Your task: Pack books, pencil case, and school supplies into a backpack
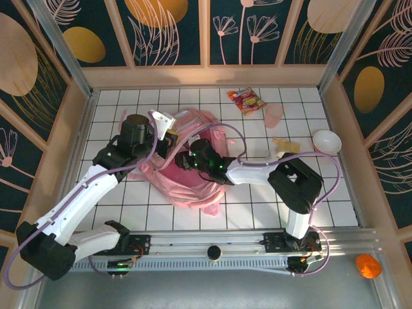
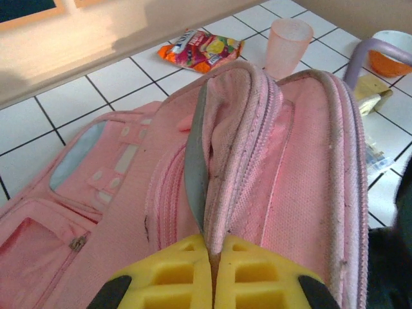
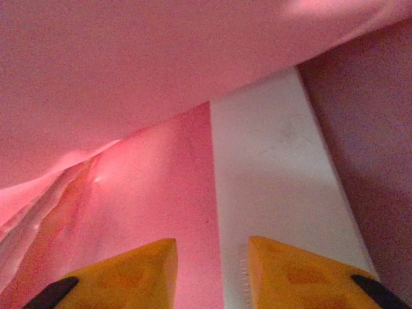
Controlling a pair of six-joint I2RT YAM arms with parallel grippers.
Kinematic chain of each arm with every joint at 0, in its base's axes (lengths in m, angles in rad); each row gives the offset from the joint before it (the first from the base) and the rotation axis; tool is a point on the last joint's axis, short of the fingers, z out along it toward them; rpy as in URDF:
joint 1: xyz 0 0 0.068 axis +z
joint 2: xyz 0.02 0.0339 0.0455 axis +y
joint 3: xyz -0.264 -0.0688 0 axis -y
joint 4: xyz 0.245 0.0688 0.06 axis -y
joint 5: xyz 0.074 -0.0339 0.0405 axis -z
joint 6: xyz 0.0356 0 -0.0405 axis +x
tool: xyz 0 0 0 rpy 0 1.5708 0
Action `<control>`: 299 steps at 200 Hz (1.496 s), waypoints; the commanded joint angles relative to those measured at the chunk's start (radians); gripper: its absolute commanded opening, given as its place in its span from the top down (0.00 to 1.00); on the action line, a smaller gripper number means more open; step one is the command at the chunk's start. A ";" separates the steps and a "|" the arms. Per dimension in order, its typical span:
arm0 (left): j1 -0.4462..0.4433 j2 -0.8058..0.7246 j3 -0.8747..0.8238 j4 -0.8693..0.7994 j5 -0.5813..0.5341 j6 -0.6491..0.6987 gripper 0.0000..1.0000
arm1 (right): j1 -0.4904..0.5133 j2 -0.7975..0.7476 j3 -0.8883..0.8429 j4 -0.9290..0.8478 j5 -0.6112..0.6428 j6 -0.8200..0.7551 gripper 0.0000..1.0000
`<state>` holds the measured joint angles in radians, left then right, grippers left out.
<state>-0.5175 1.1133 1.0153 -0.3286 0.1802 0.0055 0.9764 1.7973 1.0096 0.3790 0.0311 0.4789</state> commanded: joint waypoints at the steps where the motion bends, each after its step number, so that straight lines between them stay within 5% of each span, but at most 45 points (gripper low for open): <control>1: 0.000 -0.040 0.002 0.166 -0.065 -0.001 1.00 | 0.026 -0.095 -0.046 0.018 -0.010 -0.026 0.63; 77: 0.000 -0.031 -0.009 0.165 -0.162 -0.021 1.00 | 0.002 -0.387 -0.117 -0.519 0.033 0.057 0.49; 119: 0.000 -0.025 -0.002 0.169 -0.145 -0.023 1.00 | -0.250 -0.562 -0.126 -0.755 0.053 0.039 0.39; 143: -0.001 -0.023 -0.004 0.174 -0.136 -0.027 1.00 | -0.514 -0.624 -0.126 -0.835 0.028 -0.044 0.26; 177: 0.000 -0.023 -0.002 0.180 -0.127 -0.031 1.00 | -0.888 -0.550 -0.102 -0.871 -0.010 -0.213 0.14; 208: 0.000 -0.023 -0.001 0.180 -0.127 -0.031 1.00 | -1.097 -0.411 -0.059 -0.861 -0.049 -0.311 0.01; 241: -0.001 -0.021 -0.002 0.185 -0.129 -0.036 1.00 | -1.175 -0.302 -0.020 -0.820 -0.081 -0.377 0.01; 299: -0.001 -0.003 0.006 0.192 -0.120 -0.048 1.00 | -1.155 -0.183 0.021 -0.772 -0.161 -0.449 0.01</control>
<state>-0.5201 1.1172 0.9974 -0.2890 0.0517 -0.0139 -0.1925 1.5715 0.9863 -0.4221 -0.1070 0.0872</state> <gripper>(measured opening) 0.052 0.992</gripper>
